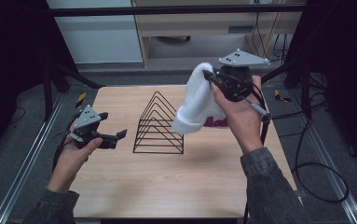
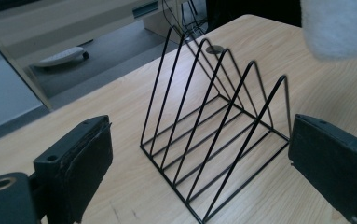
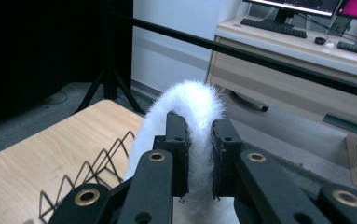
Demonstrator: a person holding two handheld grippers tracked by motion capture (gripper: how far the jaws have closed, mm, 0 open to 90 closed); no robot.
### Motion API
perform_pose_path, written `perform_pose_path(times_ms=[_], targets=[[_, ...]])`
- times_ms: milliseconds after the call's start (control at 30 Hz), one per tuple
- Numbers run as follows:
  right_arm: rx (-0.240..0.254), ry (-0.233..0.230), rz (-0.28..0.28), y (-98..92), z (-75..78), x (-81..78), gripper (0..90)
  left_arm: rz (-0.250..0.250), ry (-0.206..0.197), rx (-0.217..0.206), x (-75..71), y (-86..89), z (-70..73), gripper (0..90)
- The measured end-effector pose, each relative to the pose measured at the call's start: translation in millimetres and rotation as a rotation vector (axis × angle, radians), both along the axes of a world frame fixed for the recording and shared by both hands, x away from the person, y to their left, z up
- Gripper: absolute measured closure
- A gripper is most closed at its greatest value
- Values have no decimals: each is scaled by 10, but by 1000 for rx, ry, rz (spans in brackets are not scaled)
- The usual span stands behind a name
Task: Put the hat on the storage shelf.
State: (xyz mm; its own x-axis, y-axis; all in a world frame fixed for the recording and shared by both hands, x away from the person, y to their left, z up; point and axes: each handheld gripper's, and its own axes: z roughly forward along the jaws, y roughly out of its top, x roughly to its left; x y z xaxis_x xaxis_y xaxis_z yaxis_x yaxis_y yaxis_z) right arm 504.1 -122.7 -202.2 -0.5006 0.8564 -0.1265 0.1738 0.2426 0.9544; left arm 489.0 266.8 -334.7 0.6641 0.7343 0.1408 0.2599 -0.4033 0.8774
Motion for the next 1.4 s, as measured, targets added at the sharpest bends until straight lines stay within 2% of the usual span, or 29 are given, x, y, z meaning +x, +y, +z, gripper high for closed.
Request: perform_pose_path(times_ms=[33,200,333,567,700,967,1233,1333,1400], targets=[[-1,-7,-3,14,25,2,803,-10,-23,21,10,-45,80,58],[11,-36,-8,84,167,12,803,-30,-41,29,28,-143,203,65],[32,-42,-3,128,262,39,802,-39,-40,26,42,-215,247,76],[25,-51,22,225,372,81,802,-53,-57,17,9,-319,356,112],[25,-52,31,305,412,97,801,-67,-60,31,19,-384,396,125],[39,-54,40,408,419,148,801,-86,-46,7,81,-495,401,153],[54,-63,60,546,424,158,801,-104,-36,16,164,-598,390,204],[61,-65,68,586,415,163,801,-111,-28,9,189,-622,381,226],[68,-66,76,609,411,166,800,-112,-23,-11,209,-647,376,238]])
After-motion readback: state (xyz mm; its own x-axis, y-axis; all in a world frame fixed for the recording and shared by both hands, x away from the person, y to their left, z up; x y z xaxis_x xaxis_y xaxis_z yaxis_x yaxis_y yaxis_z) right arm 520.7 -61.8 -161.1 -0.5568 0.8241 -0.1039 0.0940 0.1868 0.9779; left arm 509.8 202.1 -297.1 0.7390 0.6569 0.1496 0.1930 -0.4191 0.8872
